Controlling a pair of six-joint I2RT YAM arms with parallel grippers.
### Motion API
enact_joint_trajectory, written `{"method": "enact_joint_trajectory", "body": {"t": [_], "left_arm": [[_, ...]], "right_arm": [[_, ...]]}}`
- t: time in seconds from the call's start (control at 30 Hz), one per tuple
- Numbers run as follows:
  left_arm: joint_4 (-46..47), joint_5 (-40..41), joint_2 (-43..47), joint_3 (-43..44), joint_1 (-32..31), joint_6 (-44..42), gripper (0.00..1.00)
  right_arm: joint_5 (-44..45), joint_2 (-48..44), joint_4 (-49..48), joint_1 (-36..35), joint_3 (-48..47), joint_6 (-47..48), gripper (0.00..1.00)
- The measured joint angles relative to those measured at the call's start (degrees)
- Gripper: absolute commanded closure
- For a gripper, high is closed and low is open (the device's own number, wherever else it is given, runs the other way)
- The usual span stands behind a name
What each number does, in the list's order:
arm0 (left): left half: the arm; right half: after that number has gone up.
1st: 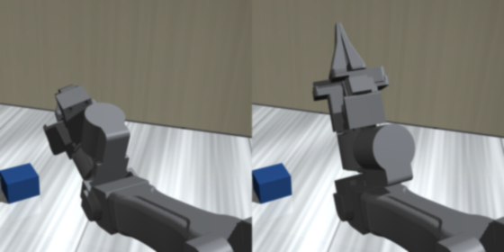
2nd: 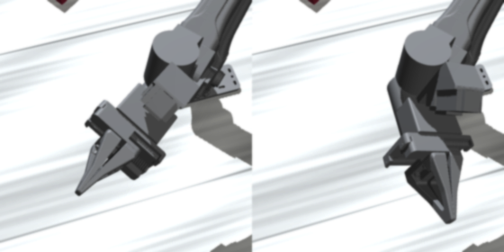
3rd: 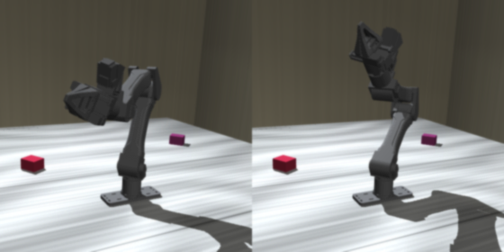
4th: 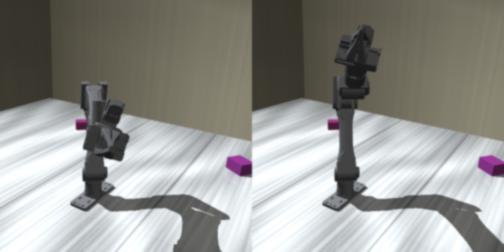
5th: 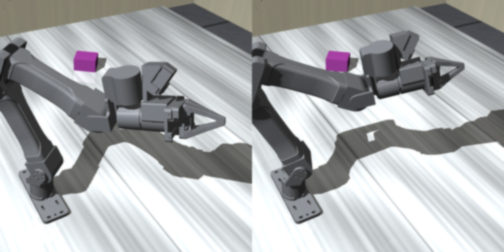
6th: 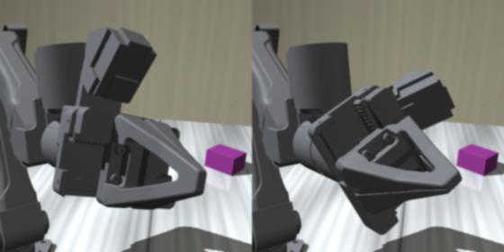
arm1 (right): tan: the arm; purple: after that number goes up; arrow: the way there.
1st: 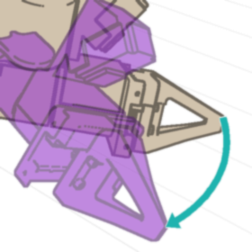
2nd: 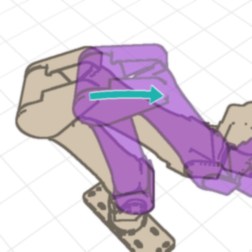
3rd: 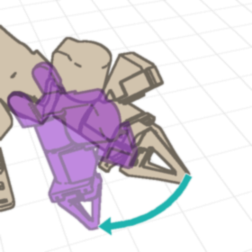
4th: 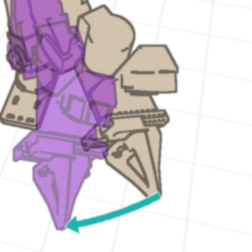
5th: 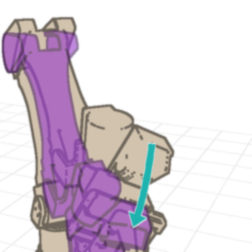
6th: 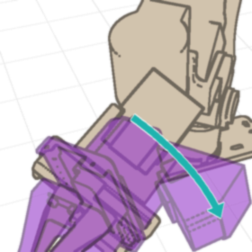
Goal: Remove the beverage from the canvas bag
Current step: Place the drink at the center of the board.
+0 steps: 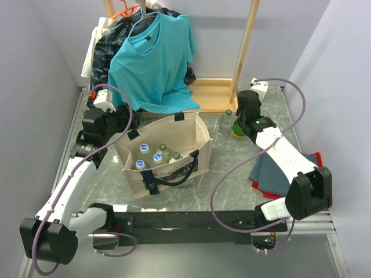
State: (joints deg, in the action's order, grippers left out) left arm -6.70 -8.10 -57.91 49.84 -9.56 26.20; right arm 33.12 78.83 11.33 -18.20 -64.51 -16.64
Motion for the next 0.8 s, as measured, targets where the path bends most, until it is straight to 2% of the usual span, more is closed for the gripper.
{"method": "enact_joint_trajectory", "body": {"t": [0.33, 0.8], "left_arm": [[0.0, 0.4, 0.0, 0.0, 0.0, 0.0, 0.04], [-0.1, 0.5, -0.3, 0.0, 0.0, 0.0, 0.04]], "right_arm": [[-1.3, 5.4, -1.9, 1.2, 0.0, 0.0, 1.0], [-2.2, 8.0, -3.2, 2.5, 0.0, -0.1, 1.0]]}}
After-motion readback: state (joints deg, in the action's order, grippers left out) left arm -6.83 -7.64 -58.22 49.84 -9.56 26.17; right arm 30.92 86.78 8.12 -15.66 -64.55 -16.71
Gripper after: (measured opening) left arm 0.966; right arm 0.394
